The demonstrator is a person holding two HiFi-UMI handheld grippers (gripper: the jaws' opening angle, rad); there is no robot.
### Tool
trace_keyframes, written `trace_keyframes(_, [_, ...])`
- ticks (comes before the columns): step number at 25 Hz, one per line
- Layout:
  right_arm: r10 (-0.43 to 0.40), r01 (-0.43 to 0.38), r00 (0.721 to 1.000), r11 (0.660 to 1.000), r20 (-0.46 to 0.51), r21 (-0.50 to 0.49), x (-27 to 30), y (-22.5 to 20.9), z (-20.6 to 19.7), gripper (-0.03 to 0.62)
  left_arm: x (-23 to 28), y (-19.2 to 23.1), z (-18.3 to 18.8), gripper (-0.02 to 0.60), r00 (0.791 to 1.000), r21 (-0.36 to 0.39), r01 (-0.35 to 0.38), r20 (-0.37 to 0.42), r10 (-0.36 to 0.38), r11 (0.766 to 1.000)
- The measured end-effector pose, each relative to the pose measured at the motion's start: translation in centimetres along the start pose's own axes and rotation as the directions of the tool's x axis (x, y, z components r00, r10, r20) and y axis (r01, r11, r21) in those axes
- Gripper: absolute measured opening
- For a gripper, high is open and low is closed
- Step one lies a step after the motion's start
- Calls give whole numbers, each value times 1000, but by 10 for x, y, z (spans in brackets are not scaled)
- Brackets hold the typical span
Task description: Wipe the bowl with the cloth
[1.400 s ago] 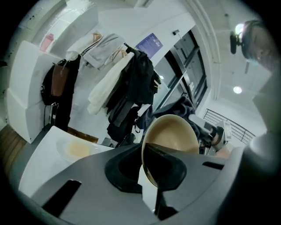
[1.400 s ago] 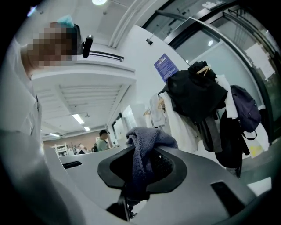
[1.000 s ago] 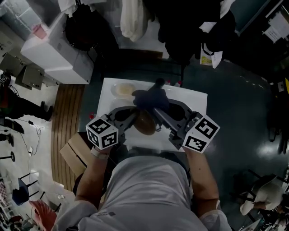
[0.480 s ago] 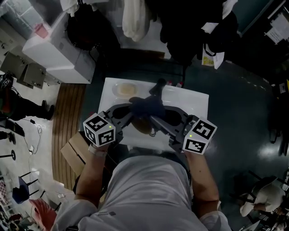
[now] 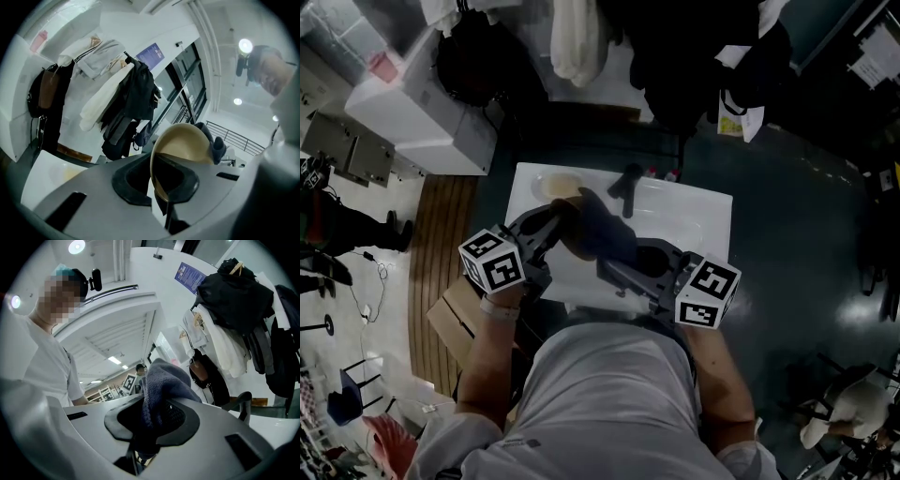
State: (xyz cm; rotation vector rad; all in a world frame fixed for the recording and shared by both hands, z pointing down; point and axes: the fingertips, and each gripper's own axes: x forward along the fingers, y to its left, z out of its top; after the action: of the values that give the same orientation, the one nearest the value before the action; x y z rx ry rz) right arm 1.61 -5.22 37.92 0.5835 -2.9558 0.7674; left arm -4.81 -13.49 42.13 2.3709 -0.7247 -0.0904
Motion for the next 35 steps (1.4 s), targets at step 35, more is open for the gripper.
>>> trace_keyframes(35, [10, 5, 987, 996, -163, 89, 32, -15, -70, 83, -2, -70, -36, 20, 899, -48, 377, -220, -378, 925])
